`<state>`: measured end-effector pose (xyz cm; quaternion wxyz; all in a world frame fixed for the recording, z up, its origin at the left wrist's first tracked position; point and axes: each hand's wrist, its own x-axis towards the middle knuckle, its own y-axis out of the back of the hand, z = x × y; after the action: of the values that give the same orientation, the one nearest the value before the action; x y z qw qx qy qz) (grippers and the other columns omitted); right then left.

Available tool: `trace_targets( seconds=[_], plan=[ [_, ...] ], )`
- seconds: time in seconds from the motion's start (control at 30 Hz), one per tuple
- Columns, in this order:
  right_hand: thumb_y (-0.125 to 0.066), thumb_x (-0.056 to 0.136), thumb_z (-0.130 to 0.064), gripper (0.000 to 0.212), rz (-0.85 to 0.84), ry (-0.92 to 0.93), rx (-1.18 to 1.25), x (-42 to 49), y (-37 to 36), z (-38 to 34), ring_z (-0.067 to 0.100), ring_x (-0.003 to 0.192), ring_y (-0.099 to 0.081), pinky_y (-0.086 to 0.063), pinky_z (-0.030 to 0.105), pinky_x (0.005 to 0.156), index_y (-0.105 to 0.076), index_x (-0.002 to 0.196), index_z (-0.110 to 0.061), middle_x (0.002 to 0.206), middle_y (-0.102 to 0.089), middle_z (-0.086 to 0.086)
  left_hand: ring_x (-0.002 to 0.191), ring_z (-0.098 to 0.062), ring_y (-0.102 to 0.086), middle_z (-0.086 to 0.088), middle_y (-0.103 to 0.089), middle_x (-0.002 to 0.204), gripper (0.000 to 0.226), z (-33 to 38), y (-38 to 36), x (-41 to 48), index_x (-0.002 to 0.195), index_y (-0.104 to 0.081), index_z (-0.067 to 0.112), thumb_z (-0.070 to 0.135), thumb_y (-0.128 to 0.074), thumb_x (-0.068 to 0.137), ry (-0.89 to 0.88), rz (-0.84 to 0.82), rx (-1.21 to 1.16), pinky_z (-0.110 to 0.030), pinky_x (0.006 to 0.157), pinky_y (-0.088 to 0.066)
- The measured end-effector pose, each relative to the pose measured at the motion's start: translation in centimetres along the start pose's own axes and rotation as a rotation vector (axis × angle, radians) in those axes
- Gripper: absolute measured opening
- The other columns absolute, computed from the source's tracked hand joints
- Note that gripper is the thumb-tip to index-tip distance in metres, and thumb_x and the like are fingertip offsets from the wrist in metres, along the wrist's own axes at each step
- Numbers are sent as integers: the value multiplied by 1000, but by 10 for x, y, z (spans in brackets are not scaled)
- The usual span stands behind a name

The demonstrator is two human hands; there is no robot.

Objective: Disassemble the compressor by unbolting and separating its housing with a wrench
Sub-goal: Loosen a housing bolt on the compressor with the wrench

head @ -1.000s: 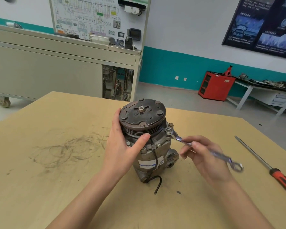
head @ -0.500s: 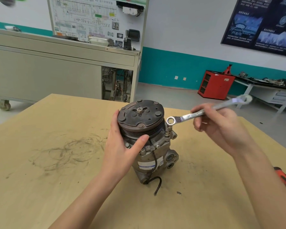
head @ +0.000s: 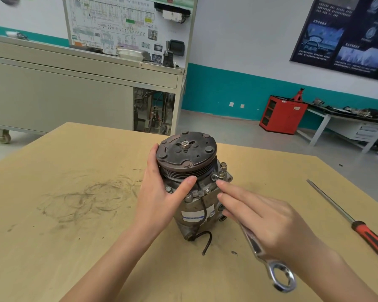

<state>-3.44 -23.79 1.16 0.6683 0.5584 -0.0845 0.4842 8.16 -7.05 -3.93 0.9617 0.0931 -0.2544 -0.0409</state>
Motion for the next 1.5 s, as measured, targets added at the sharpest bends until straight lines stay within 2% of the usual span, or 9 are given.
trace_targets(
  seconds=[0.33, 0.53, 1.0, 1.07, 1.13, 1.23, 1.3, 1.4, 1.5],
  plan=[
    [-63, 87, -3, 15, 64, 40, -128, 2, 4, -5, 25, 84, -69, -53, 25, 74, -71, 94, 6, 105, -69, 21, 134, -7, -39, 10, -40, 147, 105, 1, 0, 0, 151, -12, 32, 72, -57, 65, -2, 4, -24, -39, 113, -34],
    [-56, 92, -9, 20, 62, 9, -132, 8, -2, -5, 23, 80, -70, -57, 27, 66, -72, 91, 3, 98, -71, 17, 135, -9, -39, 8, -40, 148, 106, 1, 0, 0, 151, -11, 31, 73, -57, 65, -2, 2, -16, -41, 113, -34],
    [-60, 93, -18, 30, 359, -15, -7, 9, -33, 2, 23, 72, -71, -57, 27, 63, -73, 82, 7, 89, -71, 19, 135, -9, -39, 8, -39, 148, 104, 1, 0, -1, 151, -10, 32, 71, -57, 66, -9, -6, -13, -40, 113, -33],
    [-55, 96, -17, 30, 385, -78, 162, 0, -34, 6, 22, 82, -71, -57, 27, 71, -73, 85, 5, 94, -71, 16, 134, -7, -39, 10, -39, 148, 104, 0, 0, 0, 151, -11, 32, 71, -57, 66, -8, -3, -23, -38, 113, -33],
    [-46, 99, -14, 27, 451, -310, 568, -4, -37, 9, 22, 89, -69, -55, 32, 77, -70, 88, -8, 95, -72, 8, 134, -7, -39, 10, -39, 148, 104, -1, 0, 0, 151, -11, 31, 70, -58, 66, -3, -5, -27, -39, 113, -33],
    [-33, 95, -7, 23, 568, -807, 1359, 9, -38, 30, 24, 70, -67, -54, 30, 68, -55, 87, -9, 81, -70, 8, 134, -8, -40, 9, -40, 148, 102, 0, 0, 0, 150, -11, 34, 69, -59, 66, 3, -6, -27, -41, 113, -34],
    [-26, 96, -2, 20, 500, -1023, 1695, 26, -43, 52, 21, 56, -59, -51, 26, 56, -44, 88, -7, 68, -66, 13, 134, -8, -40, 9, -40, 148, 102, -1, 0, 0, 150, -10, 35, 69, -58, 67, 3, -5, -29, -41, 113, -34],
    [-21, 96, -2, 23, 409, -1146, 1843, 48, -52, 68, 17, 45, -51, -44, 21, 44, -42, 89, -8, 58, -61, 11, 134, -8, -40, 9, -40, 148, 103, -1, 0, 0, 150, -10, 35, 69, -58, 66, 6, -12, -36, -41, 113, -34],
    [-22, 96, -2, 25, 503, -1100, 1799, 59, -49, 74, 16, 44, -51, -44, 20, 43, -45, 89, -8, 57, -61, 9, 134, -8, -40, 9, -40, 148, 102, -1, 0, 0, 150, -10, 37, 70, -58, 66, 5, -11, -32, -39, 113, -34]
  ],
)
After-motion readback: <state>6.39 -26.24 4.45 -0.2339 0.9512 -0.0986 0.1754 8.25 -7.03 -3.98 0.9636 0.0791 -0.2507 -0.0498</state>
